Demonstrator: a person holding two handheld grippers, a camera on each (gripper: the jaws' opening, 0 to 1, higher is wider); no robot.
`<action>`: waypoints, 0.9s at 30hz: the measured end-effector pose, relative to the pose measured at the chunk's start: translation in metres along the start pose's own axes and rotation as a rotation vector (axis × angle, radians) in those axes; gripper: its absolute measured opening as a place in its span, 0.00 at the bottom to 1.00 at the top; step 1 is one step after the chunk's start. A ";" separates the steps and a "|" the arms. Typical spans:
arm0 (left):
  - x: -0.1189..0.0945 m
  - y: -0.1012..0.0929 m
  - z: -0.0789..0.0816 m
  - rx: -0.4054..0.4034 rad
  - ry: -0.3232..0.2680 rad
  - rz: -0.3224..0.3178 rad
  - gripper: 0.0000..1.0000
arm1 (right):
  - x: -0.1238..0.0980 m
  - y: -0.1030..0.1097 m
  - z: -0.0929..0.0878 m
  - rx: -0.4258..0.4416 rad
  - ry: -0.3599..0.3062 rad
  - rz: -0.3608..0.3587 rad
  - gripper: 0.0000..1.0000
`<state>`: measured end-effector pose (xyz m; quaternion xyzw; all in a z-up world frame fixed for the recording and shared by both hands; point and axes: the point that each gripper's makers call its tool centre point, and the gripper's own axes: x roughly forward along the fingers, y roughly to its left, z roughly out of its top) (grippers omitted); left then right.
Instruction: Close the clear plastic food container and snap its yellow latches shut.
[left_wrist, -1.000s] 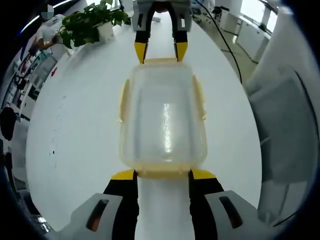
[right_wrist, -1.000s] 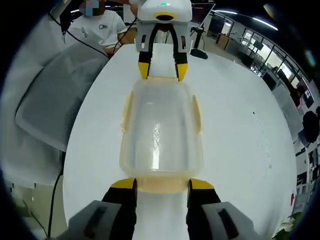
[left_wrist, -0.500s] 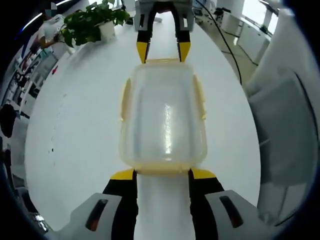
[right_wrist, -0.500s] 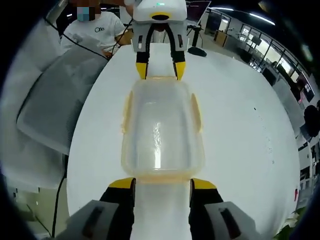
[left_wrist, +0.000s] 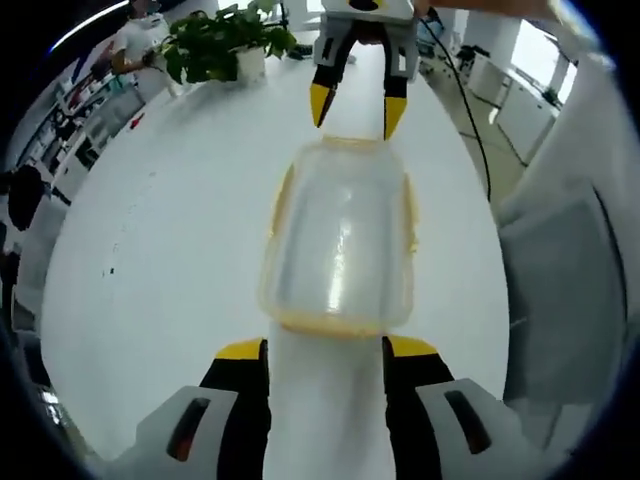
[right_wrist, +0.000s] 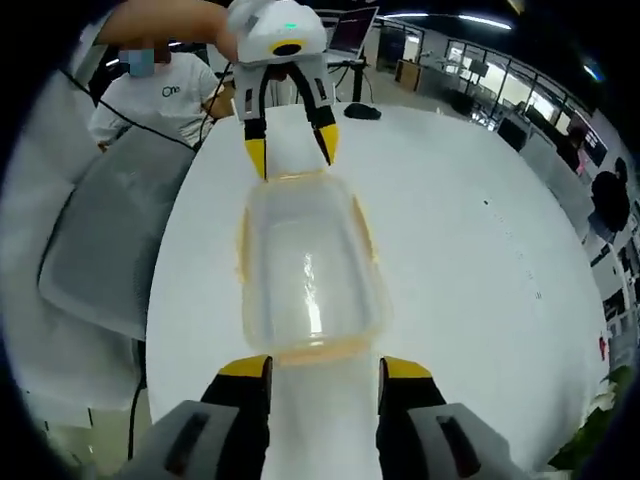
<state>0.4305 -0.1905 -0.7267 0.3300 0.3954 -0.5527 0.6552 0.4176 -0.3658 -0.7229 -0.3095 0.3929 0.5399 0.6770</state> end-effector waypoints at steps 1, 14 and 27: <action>0.000 0.000 0.002 -0.035 -0.010 0.002 0.42 | -0.001 -0.001 0.001 0.019 -0.004 -0.013 0.39; 0.000 -0.005 0.009 -0.470 -0.100 -0.001 0.41 | -0.006 -0.011 0.009 0.371 -0.074 -0.077 0.30; 0.004 0.005 0.008 -0.887 -0.210 0.058 0.47 | 0.008 -0.008 0.009 0.753 -0.055 -0.103 0.31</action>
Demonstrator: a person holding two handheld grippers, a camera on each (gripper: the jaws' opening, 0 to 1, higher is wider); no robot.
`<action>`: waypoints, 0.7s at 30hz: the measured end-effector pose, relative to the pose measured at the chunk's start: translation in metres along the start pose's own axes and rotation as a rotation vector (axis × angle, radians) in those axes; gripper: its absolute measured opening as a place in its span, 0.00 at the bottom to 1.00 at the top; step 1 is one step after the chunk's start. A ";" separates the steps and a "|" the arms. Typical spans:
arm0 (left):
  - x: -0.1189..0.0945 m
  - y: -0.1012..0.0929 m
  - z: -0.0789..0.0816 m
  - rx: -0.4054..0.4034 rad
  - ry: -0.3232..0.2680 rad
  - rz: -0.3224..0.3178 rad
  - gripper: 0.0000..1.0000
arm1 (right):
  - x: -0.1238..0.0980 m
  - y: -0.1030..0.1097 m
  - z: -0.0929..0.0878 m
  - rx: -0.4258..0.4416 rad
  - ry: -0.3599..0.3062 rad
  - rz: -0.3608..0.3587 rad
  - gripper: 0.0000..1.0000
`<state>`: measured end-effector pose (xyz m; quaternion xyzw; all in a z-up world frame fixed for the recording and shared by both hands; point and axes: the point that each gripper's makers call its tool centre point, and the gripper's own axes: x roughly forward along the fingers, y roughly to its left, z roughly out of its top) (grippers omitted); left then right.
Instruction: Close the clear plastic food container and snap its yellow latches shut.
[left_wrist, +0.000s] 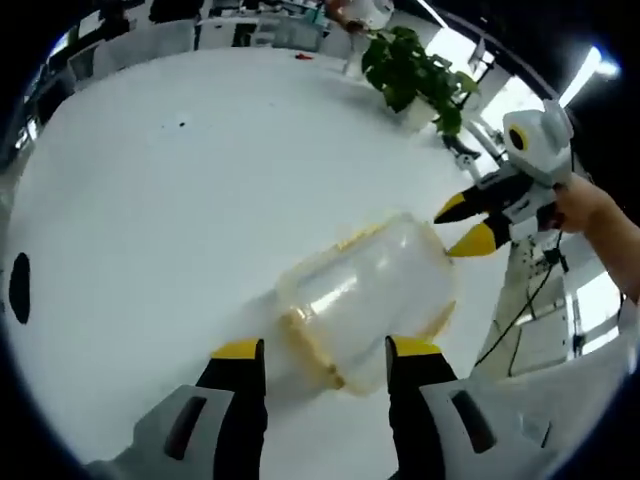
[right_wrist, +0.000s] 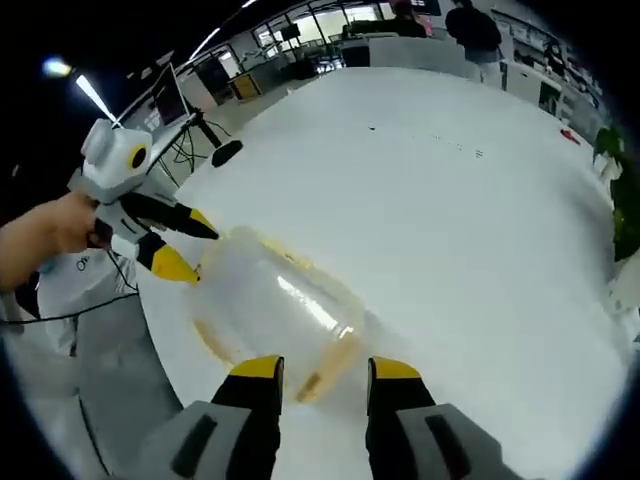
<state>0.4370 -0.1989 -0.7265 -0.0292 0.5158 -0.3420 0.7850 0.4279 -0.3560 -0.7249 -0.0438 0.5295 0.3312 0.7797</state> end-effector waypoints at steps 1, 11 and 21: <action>0.000 0.000 -0.001 -0.003 0.009 0.004 0.48 | 0.002 0.000 0.002 0.011 -0.010 -0.004 0.31; 0.009 -0.009 -0.007 -0.009 0.034 -0.002 0.47 | 0.012 0.005 0.002 0.058 -0.013 -0.005 0.30; 0.012 -0.007 -0.009 0.012 0.066 -0.001 0.39 | 0.013 0.006 0.002 0.015 -0.010 0.008 0.29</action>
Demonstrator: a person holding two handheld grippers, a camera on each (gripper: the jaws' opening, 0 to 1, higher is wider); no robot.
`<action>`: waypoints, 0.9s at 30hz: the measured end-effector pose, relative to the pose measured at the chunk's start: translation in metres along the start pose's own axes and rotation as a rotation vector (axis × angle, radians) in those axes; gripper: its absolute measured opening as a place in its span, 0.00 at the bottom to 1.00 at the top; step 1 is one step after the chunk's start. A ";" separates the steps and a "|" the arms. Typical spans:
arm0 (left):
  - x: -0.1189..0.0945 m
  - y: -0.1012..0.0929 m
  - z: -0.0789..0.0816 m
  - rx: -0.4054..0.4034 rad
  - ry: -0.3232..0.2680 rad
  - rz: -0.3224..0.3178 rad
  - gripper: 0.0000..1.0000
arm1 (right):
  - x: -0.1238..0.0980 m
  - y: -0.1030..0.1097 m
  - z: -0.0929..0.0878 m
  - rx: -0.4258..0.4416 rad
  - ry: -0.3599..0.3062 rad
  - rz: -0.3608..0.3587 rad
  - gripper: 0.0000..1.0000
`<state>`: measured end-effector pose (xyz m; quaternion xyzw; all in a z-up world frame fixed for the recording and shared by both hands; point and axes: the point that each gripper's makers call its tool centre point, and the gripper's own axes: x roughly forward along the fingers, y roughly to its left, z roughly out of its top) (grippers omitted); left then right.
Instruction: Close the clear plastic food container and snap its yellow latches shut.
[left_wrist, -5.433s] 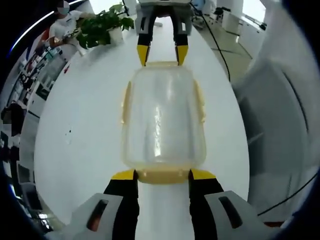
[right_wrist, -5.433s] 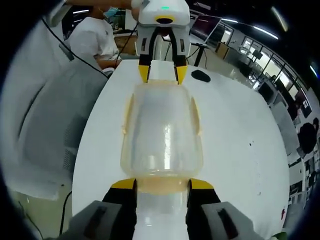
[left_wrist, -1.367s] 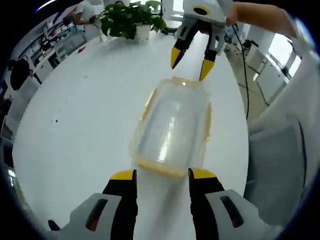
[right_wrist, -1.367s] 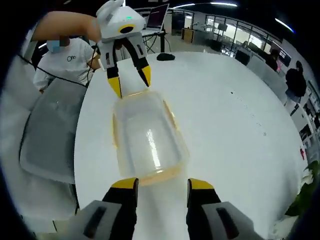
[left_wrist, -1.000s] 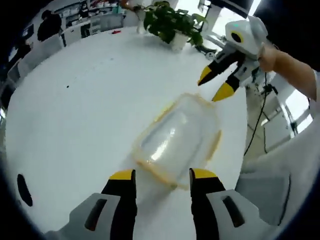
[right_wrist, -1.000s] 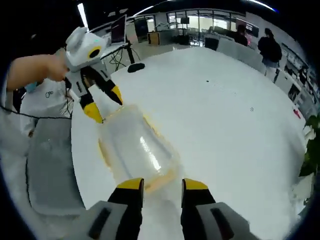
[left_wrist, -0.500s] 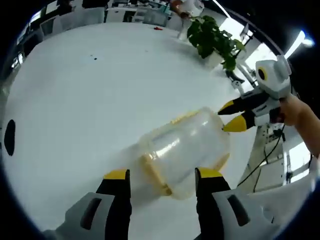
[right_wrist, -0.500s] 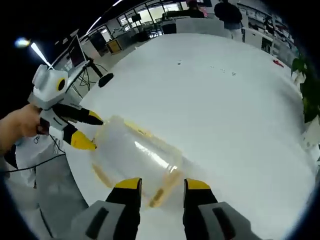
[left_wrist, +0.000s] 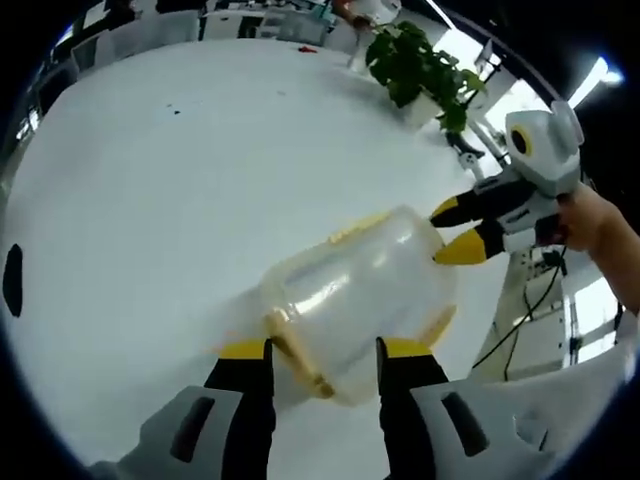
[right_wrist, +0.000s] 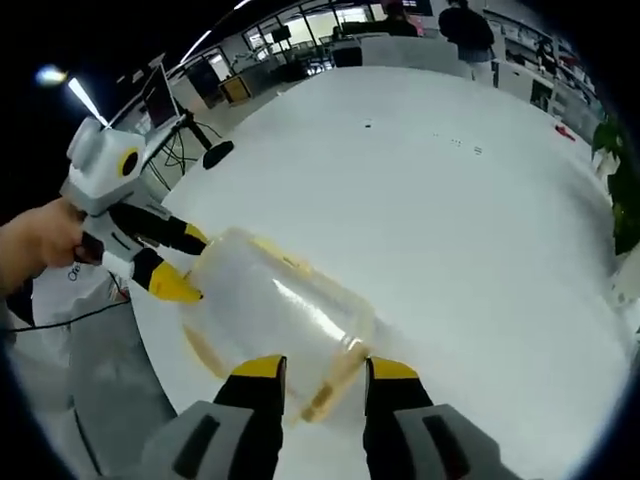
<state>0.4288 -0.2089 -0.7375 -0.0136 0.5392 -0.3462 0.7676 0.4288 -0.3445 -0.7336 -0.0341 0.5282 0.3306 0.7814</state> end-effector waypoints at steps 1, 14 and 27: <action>0.001 -0.001 0.001 0.002 0.003 0.003 0.39 | 0.000 0.000 0.000 0.004 -0.001 0.002 0.29; 0.008 -0.003 0.002 -0.031 0.007 -0.023 0.37 | 0.007 0.004 -0.001 0.067 -0.017 -0.018 0.31; 0.007 -0.001 0.001 -0.009 0.019 -0.032 0.37 | 0.016 0.009 -0.004 0.183 -0.010 0.030 0.36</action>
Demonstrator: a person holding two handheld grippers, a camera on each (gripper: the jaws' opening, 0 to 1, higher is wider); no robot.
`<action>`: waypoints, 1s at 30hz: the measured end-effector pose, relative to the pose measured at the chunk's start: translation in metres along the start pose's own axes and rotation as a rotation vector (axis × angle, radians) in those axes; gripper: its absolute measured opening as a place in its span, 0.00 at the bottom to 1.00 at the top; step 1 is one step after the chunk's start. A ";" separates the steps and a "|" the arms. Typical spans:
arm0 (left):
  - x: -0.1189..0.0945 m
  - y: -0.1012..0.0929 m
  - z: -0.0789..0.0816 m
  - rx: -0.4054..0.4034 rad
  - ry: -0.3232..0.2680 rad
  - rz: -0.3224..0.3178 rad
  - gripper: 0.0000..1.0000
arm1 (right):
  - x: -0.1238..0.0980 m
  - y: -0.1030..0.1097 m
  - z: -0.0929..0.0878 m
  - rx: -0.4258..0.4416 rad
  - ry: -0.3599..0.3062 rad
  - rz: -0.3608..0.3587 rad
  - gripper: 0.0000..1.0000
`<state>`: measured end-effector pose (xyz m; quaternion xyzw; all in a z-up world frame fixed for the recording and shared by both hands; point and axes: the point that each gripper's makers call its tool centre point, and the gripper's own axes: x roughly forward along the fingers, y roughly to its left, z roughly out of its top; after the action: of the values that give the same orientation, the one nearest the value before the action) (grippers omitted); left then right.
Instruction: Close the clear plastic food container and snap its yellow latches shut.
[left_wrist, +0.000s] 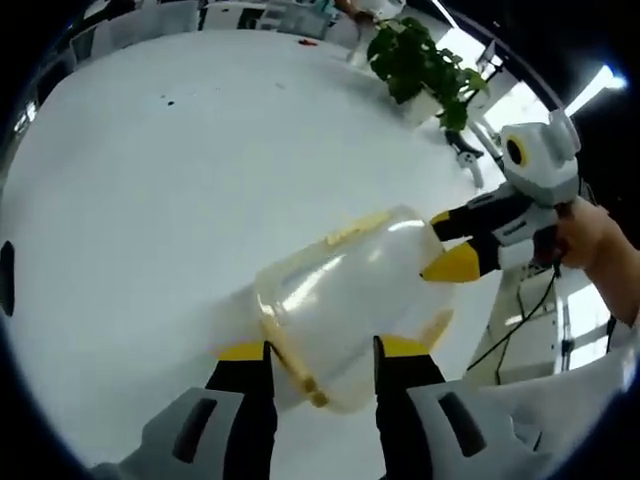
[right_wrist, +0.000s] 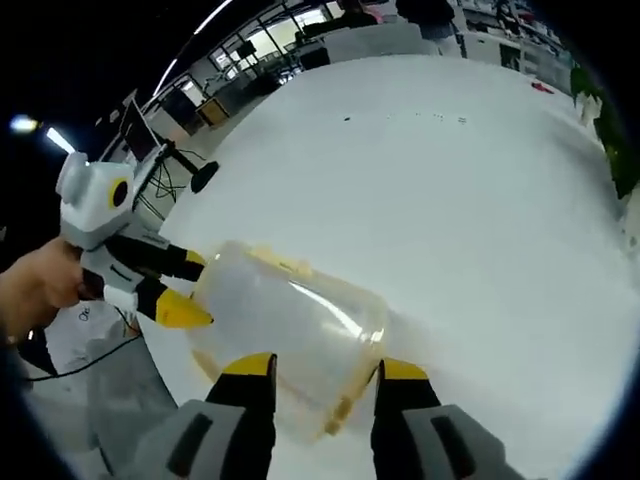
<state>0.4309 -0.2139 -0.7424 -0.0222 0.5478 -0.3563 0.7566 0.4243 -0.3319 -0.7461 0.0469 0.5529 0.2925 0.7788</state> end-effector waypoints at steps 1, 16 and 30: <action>0.000 0.000 0.000 0.000 -0.001 -0.007 0.37 | -0.002 0.000 0.001 0.000 0.002 0.003 0.36; -0.002 -0.001 -0.001 -0.024 -0.015 -0.028 0.40 | -0.004 -0.001 0.004 0.056 0.000 0.018 0.39; -0.015 0.009 0.000 0.101 -0.011 0.020 0.37 | -0.023 -0.011 0.010 -0.099 -0.016 -0.036 0.39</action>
<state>0.4330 -0.1992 -0.7344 0.0193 0.5251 -0.3757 0.7634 0.4326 -0.3504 -0.7272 0.0006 0.5322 0.3054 0.7896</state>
